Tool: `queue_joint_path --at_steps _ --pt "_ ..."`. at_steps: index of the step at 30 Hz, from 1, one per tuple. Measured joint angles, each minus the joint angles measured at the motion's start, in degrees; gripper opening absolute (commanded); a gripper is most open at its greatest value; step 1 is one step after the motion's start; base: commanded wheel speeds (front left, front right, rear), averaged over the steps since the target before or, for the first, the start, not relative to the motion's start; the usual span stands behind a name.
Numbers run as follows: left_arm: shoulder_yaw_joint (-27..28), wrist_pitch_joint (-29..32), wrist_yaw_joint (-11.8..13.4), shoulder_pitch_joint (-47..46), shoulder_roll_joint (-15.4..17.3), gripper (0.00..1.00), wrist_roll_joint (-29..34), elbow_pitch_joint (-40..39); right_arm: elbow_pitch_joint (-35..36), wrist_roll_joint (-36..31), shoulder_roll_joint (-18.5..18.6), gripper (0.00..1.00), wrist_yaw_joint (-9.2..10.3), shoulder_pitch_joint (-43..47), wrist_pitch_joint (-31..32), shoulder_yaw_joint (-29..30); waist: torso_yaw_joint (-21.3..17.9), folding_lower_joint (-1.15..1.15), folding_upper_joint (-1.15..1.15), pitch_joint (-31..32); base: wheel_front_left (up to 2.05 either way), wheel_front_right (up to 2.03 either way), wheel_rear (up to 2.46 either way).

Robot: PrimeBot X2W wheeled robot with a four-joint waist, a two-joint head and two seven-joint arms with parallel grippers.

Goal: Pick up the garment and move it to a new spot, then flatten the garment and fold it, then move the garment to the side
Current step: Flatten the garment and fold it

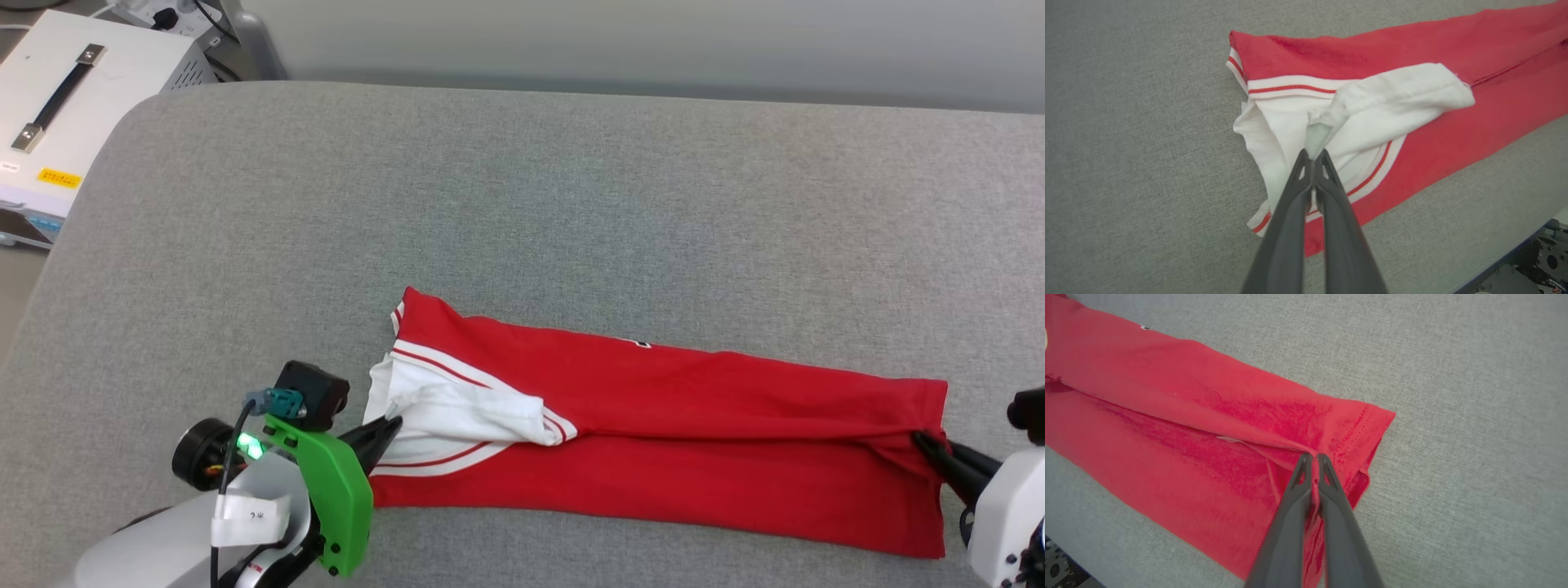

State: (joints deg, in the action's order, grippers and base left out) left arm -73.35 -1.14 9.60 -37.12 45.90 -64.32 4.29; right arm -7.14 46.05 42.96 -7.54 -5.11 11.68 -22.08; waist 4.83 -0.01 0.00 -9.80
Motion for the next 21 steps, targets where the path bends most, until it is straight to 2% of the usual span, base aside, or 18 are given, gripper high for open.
queue_joint_path --at_steps 4,5,6,7,10,14,18,21 --pt "0.0 -0.19 -0.02 1.24 -1.18 0.0 -0.11 2.52 -0.08 -1.46 -2.25 0.0 0.01 2.69 1.29 2.15 -0.06 0.0 0.0 -0.69 0.0 0.0 0.0" --pt "-0.01 -0.33 -0.02 1.49 -1.69 0.33 -0.24 3.31 -0.32 -1.54 -2.94 0.11 0.01 2.97 1.78 2.52 -0.09 0.0 0.0 -0.87 0.0 0.0 0.0" --pt "-0.04 -0.34 -0.02 1.7 -2.25 0.84 -0.23 4.2 -0.56 -1.55 -3.64 0.41 0.0 3.1 2.05 2.91 -0.12 0.0 0.0 -1.02 0.0 0.0 0.0" --pt "-0.04 -0.43 0.02 1.83 -2.66 1.0 -0.18 4.83 -0.66 -1.66 -4.11 1.0 0.01 3.14 2.23 3.18 -0.17 0.0 0.0 -1.1 0.0 0.0 0.0" --pt "0.46 -2.53 0.46 2.12 -3.7 1.0 -0.03 6.15 -0.47 -1.82 -5.28 1.0 0.01 3.19 2.25 4.45 -0.25 0.0 0.0 -0.94 0.0 0.0 0.0" --pt "2.7 -7.87 2.9 3.63 -3.93 1.0 0.01 6.28 2.6 1.11 -5.98 1.0 0.01 3.83 2.18 7.05 -0.41 0.0 0.0 0.02 0.0 0.0 0.0" --pt "6.25 -12.5 7.36 5.69 -3.68 1.0 1.15 5.88 5.65 3.72 -5.09 1.0 0.01 4.51 1.86 11.45 -0.39 0.0 0.0 1.2 0.0 0.0 0.0" --pt "11.62 -13.46 11.0 8.12 -3.78 1.0 4.59 5.53 5.63 5.66 -3.45 1.0 0.01 5.58 3.86 16.04 -0.01 0.0 0.0 1.89 0.0 0.0 0.0"
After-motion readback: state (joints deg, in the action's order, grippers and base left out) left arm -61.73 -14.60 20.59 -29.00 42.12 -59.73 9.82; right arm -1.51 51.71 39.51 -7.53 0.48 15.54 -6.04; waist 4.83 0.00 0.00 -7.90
